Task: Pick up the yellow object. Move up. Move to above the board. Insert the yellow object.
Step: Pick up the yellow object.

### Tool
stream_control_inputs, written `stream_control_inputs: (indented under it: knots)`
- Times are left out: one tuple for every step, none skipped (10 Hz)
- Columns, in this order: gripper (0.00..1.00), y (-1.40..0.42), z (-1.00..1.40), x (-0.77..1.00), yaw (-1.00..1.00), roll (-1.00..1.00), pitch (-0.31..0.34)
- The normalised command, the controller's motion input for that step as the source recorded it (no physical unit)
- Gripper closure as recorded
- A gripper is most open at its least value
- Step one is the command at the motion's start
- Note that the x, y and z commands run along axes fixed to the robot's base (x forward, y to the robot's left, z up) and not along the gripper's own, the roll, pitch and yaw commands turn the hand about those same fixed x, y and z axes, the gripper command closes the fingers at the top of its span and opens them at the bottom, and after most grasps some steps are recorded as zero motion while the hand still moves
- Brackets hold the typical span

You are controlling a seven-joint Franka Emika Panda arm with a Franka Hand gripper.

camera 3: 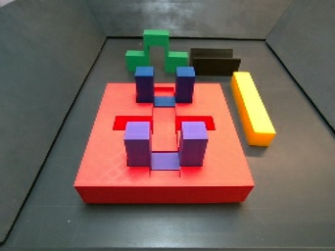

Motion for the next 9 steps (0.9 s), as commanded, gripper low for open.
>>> stream_control_inputs:
  knots:
    - [0.00,-0.94,0.05,0.63,0.00,0.00,0.000]
    - [0.00,-0.83,0.00,0.79,0.00,0.00,0.000]
    - [0.00,-0.68,-0.25,0.93,0.00,0.00,0.000]
    - [0.00,-0.39,-0.53,0.98,-0.06,0.00,0.000]
    - [0.00,-0.34,-0.58,1.00,-0.06,0.00,0.000]
    - [0.00,-0.35,-0.55,1.00,-0.04,0.00,0.000]
    - [0.00,-0.37,-0.51,1.00,-0.03,0.00,0.000]
    - [0.00,-0.40,-0.46,1.00,0.00,-0.02,0.000]
    - [0.00,-0.41,-0.44,1.00,0.00,-0.03,0.000]
